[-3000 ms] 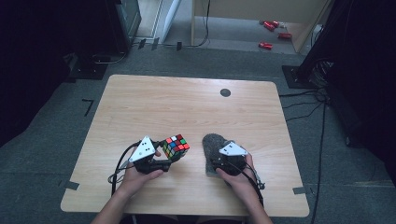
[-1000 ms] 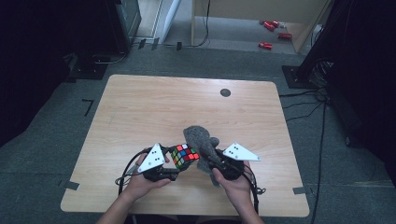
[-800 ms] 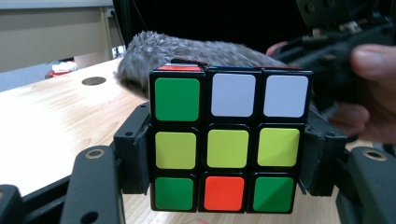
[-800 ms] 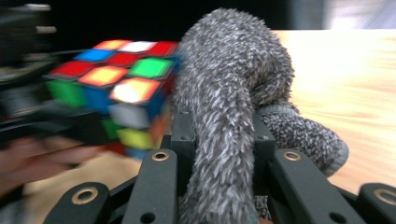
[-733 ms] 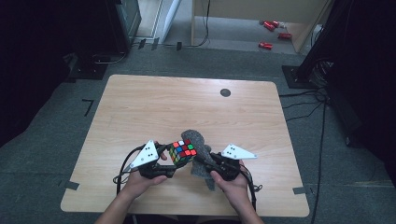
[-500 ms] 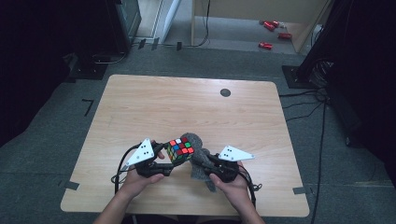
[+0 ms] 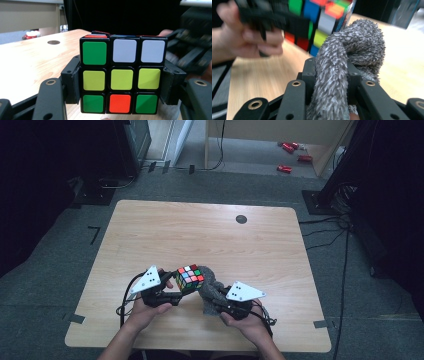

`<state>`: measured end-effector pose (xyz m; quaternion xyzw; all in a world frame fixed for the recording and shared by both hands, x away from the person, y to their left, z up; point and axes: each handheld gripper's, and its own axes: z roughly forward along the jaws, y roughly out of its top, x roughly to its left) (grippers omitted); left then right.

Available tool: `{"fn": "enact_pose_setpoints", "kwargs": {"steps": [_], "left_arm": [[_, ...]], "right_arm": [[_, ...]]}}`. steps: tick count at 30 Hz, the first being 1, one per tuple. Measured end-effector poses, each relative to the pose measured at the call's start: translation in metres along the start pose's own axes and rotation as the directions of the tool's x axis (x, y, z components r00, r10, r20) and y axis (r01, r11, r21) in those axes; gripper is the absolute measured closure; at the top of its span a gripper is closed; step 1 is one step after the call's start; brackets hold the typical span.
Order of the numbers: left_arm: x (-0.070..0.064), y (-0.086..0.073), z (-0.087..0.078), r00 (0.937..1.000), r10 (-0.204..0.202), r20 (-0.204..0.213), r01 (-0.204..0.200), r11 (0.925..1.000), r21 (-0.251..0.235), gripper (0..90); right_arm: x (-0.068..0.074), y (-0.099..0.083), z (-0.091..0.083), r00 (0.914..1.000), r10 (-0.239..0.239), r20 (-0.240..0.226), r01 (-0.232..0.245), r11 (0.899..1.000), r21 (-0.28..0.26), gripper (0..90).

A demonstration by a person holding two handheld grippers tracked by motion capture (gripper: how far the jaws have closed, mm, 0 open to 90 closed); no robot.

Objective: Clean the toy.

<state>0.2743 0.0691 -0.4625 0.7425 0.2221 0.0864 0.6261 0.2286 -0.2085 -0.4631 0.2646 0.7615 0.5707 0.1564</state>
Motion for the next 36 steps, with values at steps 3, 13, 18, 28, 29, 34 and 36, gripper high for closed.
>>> {"fn": "enact_pose_setpoints", "kwargs": {"steps": [3,13,18,28,29,34,36], "left_arm": [[0.001,-0.001,0.000,0.9999,-0.013,-0.001,0.013,0.9999,-0.003,34.1],[0.004,-0.001,0.000,0.9984,-0.045,-0.034,0.044,0.9988,-0.021,34.1],[0.007,-0.010,0.008,0.9915,-0.037,-0.125,0.042,0.9984,0.038,34.0],[0.009,-0.019,0.023,0.9734,0.008,-0.229,0.024,0.9906,0.135,34.0],[0.010,-0.020,0.024,0.9715,0.006,-0.237,0.027,0.9903,0.136,34.0],[0.014,-0.023,0.031,0.9589,-0.001,-0.284,0.043,0.9888,0.143,33.9],[0.016,-0.024,0.034,0.9549,-0.003,-0.297,0.050,0.9870,0.153,33.9]], "right_arm": [[0.000,0.004,-0.005,1.0000,-0.003,0.006,0.003,0.999,-0.046,69.5],[0.002,-0.005,0.006,0.9995,-0.003,-0.032,0.005,0.998,0.055,68.6],[-0.021,-0.006,-0.009,0.9948,0.039,0.094,-0.043,0.998,0.035,68.2],[-0.075,-0.022,-0.045,0.8765,0.170,0.450,-0.222,0.973,0.065,67.9],[-0.078,-0.024,-0.047,0.8699,0.179,0.459,-0.234,0.970,0.065,67.7],[-0.086,-0.036,-0.045,0.8372,0.167,0.521,-0.255,0.962,0.102,67.2],[-0.088,-0.040,-0.043,0.8310,0.167,0.530,-0.265,0.958,0.113,67.2]]}}
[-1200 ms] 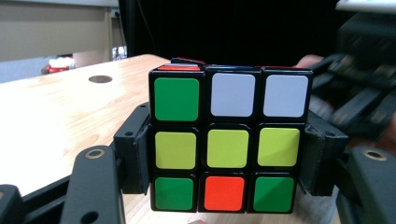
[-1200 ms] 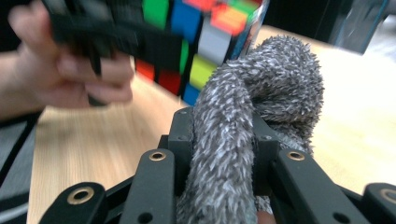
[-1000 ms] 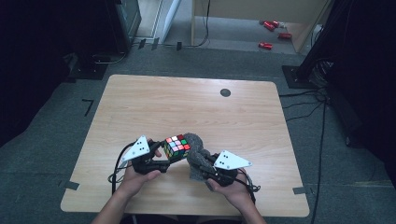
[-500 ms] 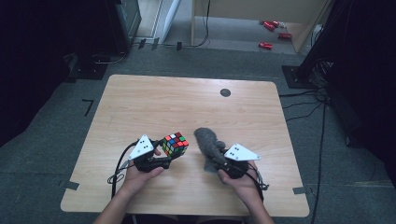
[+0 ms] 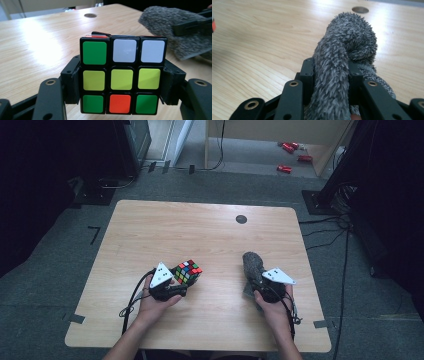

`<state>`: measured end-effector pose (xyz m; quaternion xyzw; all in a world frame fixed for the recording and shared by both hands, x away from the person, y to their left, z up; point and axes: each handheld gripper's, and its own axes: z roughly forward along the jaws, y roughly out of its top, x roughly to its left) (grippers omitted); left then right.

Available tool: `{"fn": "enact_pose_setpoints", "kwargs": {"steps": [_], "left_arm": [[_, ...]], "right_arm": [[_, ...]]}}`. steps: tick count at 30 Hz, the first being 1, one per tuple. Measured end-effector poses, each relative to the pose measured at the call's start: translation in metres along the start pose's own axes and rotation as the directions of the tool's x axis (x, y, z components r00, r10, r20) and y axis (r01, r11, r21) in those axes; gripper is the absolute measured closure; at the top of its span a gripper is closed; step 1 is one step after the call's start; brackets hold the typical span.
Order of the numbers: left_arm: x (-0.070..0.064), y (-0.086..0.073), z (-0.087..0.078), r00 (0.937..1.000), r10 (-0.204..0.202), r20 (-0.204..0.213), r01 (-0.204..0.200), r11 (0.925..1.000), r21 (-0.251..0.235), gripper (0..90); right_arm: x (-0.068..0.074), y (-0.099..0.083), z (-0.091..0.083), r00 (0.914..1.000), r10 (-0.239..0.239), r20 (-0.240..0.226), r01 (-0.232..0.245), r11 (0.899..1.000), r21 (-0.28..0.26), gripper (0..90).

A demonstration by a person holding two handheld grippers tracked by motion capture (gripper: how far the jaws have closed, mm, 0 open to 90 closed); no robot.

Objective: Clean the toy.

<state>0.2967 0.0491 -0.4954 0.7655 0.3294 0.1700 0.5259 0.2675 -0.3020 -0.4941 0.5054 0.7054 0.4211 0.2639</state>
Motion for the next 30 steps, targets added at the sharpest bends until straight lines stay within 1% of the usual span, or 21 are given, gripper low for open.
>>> {"fn": "enact_pose_setpoints", "kwargs": {"steps": [4,6,8,10,13,16,22,26,30], "left_arm": [[0.005,-0.001,0.005,0.9996,-0.008,-0.026,0.008,0.9998,0.020,33.9],[0.006,-0.002,0.009,0.9990,-0.013,-0.044,0.015,0.9989,0.044,33.9],[0.006,-0.004,0.012,0.9983,-0.002,-0.058,0.006,0.9980,0.064,33.9],[0.006,-0.005,0.015,0.9978,0.008,-0.066,-0.003,0.9966,0.082,33.9],[0.005,-0.007,0.018,0.9969,0.013,-0.077,-0.005,0.9943,0.107,33.8],[0.006,-0.008,0.021,0.9959,0.022,-0.087,-0.011,0.9921,0.125,33.8],[0.008,-0.009,0.021,0.9946,0.005,-0.103,0.008,0.9919,0.126,33.7],[0.008,-0.010,0.021,0.9936,0.003,-0.113,0.014,0.9889,0.148,33.4],[0.008,-0.010,0.021,0.9900,0.011,-0.141,0.016,0.9827,0.185,32.1]], "right_arm": [[-0.001,-0.005,0.006,1.0000,0.003,0.007,-0.004,0.999,0.038,66.8],[-0.001,-0.008,0.010,0.9999,0.008,0.007,-0.009,0.998,0.066,66.8],[-0.001,-0.011,0.013,0.9999,0.011,0.005,-0.012,0.997,0.081,66.5],[0.000,-0.012,0.015,1.0000,0.004,0.003,-0.004,0.996,0.093,66.2],[0.001,-0.013,0.015,1.0000,0.005,-0.003,-0.005,0.995,0.095,65.5],[0.000,-0.013,0.015,0.9998,0.016,-0.008,-0.015,0.996,0.093,64.9],[-0.001,-0.014,0.015,0.9993,0.029,-0.022,-0.027,0.996,0.090,64.0],[-0.002,-0.015,0.015,0.9989,0.038,-0.026,-0.036,0.995,0.089,63.5],[-0.002,-0.015,0.014,0.9990,0.037,-0.025,-0.035,0.996,0.088,63.2]]}}
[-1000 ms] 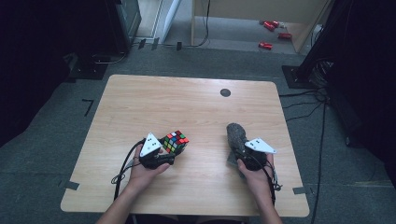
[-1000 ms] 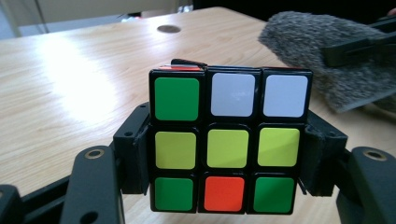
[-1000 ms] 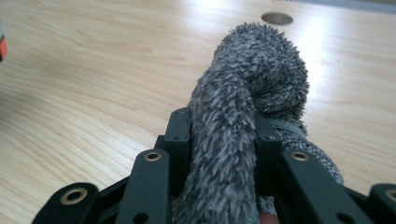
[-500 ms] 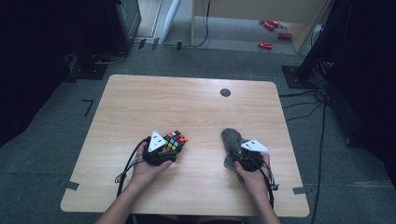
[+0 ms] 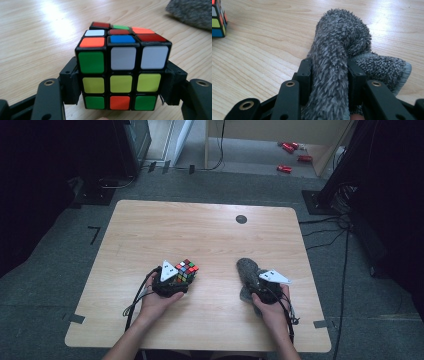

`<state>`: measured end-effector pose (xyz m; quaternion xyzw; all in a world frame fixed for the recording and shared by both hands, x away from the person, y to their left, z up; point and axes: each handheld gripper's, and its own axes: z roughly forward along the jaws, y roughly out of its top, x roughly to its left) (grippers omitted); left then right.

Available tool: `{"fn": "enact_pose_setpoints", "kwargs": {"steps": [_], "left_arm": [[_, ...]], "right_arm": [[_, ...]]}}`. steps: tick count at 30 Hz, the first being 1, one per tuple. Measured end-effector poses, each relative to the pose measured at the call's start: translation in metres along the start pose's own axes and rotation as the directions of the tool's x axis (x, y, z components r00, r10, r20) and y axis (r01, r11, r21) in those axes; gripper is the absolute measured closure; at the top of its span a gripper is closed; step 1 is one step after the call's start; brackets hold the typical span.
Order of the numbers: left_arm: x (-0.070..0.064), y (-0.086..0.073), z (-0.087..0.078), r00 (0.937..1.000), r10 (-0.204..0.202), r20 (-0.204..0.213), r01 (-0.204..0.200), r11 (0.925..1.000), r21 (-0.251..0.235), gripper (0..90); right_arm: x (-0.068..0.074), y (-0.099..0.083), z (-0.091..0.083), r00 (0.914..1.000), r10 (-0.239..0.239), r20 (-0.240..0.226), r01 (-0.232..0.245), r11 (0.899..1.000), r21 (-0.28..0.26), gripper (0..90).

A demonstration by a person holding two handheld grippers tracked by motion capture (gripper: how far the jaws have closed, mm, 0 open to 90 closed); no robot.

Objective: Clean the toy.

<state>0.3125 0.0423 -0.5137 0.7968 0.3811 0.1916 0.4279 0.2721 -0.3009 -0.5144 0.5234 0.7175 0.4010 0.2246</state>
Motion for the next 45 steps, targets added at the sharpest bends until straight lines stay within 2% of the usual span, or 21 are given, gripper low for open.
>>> {"fn": "enact_pose_setpoints", "kwargs": {"steps": [2,9,15,20,24,27,30,37,38,40,43,45], "left_arm": [[0.000,0.000,0.000,1.0000,0.004,-0.006,-0.004,0.9999,0.016,31.2],[-0.003,0.000,0.000,0.9994,0.029,-0.020,-0.029,0.9994,0.018,19.9],[-0.011,0.004,0.001,0.9959,0.064,-0.063,-0.065,0.9978,-0.011,18.7],[-0.012,0.007,0.004,0.9964,0.040,-0.075,-0.041,0.9991,-0.010,17.4],[-0.010,0.005,0.004,0.9961,0.027,-0.083,-0.028,0.9996,-0.005,22.6],[-0.011,0.003,0.002,0.9953,0.039,-0.088,-0.041,0.9989,-0.022,32.8],[-0.013,0.002,0.002,0.9928,0.071,-0.097,-0.074,0.9970,-0.024,34.2],[-0.015,0.001,0.003,0.9893,0.097,-0.110,-0.098,0.9951,-0.010,33.6],[-0.015,0.001,0.004,0.9903,0.094,-0.102,-0.094,0.9955,0.011,31.0],[-0.016,0.000,0.003,0.9910,0.088,-0.101,-0.087,0.9962,0.013,21.0],[-0.014,0.000,0.001,0.9928,0.053,-0.107,-0.053,0.9986,-0.004,19.3],[-0.013,0.000,0.001,0.9936,0.045,-0.104,-0.046,0.9989,-0.006,22.0]], "right_arm": [[0.000,0.000,0.000,1.0000,0.000,0.000,0.000,1.000,0.000,63.1],[0.000,0.000,0.000,1.0000,0.002,-0.003,-0.002,1.000,0.000,62.7],[0.000,0.000,-0.002,1.0000,0.005,-0.009,-0.005,1.000,-0.005,62.6],[0.000,0.001,-0.003,0.9998,0.015,-0.012,-0.015,1.000,-0.011,62.5],[0.000,0.001,-0.003,0.9998,0.013,-0.015,-0.013,1.000,-0.012,62.5],[0.001,0.001,-0.004,0.9998,0.012,-0.015,-0.012,1.000,-0.014,62.5],[0.002,0.001,-0.004,0.9998,0.008,-0.018,-0.008,1.000,-0.014,62.5],[0.002,0.001,-0.003,0.9998,0.008,-0.019,-0.008,1.000,-0.013,62.2],[0.002,0.001,-0.003,0.9998,0.008,-0.019,-0.009,1.000,-0.014,62.2],[0.002,0.001,-0.003,0.9998,0.009,-0.020,-0.009,1.000,-0.014,62.2],[0.002,0.001,-0.004,0.9997,0.010,-0.021,-0.010,1.000,-0.015,62.1],[0.002,0.001,-0.004,0.9997,0.011,-0.022,-0.012,1.000,-0.016,62.1]]}}
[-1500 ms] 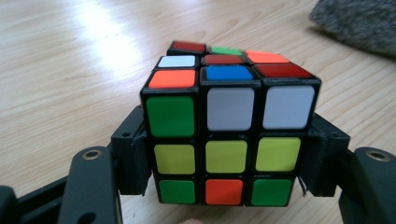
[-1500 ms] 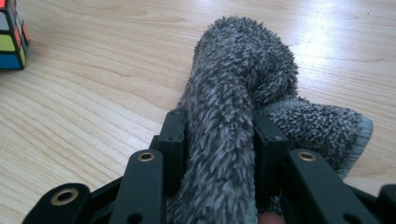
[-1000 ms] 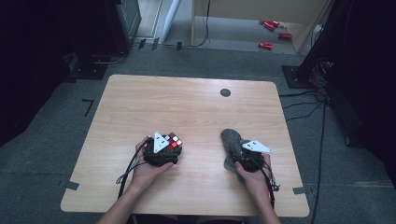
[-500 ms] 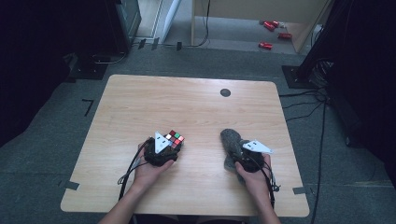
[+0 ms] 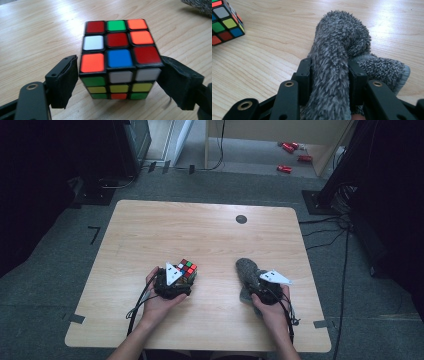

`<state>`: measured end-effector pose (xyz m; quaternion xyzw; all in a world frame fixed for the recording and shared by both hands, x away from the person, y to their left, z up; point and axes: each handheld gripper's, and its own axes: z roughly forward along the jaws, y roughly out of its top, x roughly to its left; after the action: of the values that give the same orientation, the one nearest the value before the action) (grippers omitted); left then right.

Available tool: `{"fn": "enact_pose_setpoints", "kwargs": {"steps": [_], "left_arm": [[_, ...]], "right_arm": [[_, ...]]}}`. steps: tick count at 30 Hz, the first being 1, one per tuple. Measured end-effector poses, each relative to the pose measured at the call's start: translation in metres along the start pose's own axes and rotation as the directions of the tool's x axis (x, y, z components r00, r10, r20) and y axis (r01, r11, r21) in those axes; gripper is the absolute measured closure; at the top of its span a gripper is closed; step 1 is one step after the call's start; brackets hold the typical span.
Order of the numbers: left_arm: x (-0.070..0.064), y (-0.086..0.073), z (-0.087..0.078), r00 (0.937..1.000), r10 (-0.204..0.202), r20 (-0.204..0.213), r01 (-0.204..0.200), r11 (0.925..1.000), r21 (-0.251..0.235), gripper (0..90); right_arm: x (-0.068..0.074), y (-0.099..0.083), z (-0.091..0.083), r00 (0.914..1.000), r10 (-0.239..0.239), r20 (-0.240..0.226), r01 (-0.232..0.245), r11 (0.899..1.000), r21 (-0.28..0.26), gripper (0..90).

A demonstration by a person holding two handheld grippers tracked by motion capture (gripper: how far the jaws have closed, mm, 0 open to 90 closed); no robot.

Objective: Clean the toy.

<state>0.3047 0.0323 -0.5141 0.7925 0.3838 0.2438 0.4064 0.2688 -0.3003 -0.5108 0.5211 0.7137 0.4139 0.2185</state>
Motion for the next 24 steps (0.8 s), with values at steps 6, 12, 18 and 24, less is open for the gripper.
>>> {"fn": "enact_pose_setpoints", "kwargs": {"steps": [6,12,18,24], "left_arm": [[-0.0018,0.0004,0.0007,0.9999,0.016,0.005,-0.016,0.9999,-0.003,34.4],[0.0023,0.0001,0.0004,0.9993,-0.014,0.035,0.014,0.9999,-0.002,34.3],[0.0040,0.0009,0.0053,0.9981,-0.039,0.048,0.034,0.9944,0.100,20.9],[0.0057,0.0010,0.0061,0.9974,-0.052,0.050,0.046,0.9926,0.112,34.5]], "right_arm": [[-0.0007,-0.0001,-0.0001,1.0000,0.004,-0.002,-0.004,1.000,-0.002,62.1],[0.0027,-0.0013,0.0027,0.9999,-0.007,-0.012,0.007,1.000,0.011,63.1],[0.0053,-0.0014,0.0034,0.9997,-0.014,-0.021,0.015,1.000,0.012,63.0],[0.0083,-0.0015,0.0046,0.9995,-0.019,-0.025,0.019,1.000,0.014,63.1]]}}
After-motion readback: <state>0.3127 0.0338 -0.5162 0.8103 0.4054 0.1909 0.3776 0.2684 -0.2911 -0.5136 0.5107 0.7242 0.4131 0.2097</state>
